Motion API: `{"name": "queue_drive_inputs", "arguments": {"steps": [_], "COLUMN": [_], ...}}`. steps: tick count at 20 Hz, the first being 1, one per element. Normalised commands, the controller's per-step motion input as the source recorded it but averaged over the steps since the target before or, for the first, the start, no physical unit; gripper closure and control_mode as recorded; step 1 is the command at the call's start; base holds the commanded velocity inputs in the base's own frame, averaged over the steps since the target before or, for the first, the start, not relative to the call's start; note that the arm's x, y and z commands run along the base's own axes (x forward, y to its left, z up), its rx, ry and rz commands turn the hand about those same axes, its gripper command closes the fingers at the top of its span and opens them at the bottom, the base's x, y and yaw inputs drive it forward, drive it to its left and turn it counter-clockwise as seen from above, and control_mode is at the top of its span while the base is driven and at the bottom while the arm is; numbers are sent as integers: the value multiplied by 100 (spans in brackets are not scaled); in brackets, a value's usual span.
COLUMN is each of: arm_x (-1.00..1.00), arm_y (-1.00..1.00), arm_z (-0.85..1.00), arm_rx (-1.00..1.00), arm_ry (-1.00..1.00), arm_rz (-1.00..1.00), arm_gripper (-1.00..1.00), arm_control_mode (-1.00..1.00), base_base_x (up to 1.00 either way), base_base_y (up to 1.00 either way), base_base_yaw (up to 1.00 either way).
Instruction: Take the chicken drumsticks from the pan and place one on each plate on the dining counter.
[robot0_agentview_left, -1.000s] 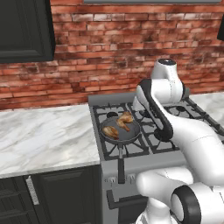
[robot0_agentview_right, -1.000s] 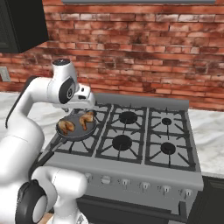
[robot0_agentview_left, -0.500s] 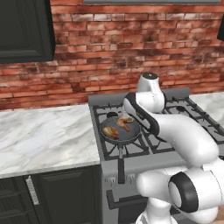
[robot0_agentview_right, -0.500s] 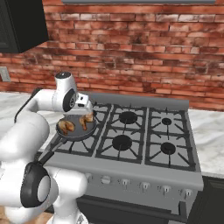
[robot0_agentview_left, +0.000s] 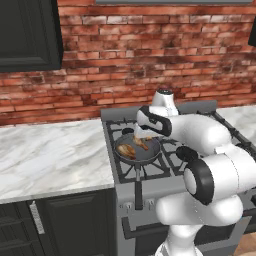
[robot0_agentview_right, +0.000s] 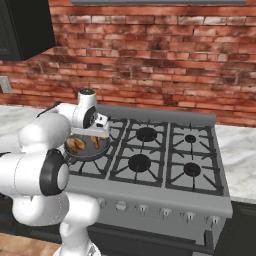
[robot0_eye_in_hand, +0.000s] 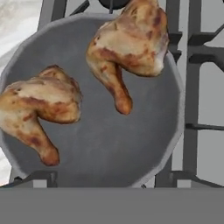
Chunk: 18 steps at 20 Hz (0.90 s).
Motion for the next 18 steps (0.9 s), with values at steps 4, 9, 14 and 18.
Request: {"name": "queue_drive_inputs", "arguments": {"steps": [4, 9, 14, 18], "arm_x": [31, 14, 27, 30], "arm_y": [13, 3, 0, 0], "arm_z": [-36, -35, -24, -22], "arm_rx": [0, 0, 0, 0], "arm_ry": [4, 8, 4, 5], "arm_rz": [0, -2, -1, 0], "arm_gripper": [-100, -100, -100, -100], "arm_control_mode": [-100, -100, -100, -100], "base_base_x": [0, 0, 0, 0], "base_base_y": [0, 0, 0, 0], "base_base_yaw": [0, 0, 0, 0]}}
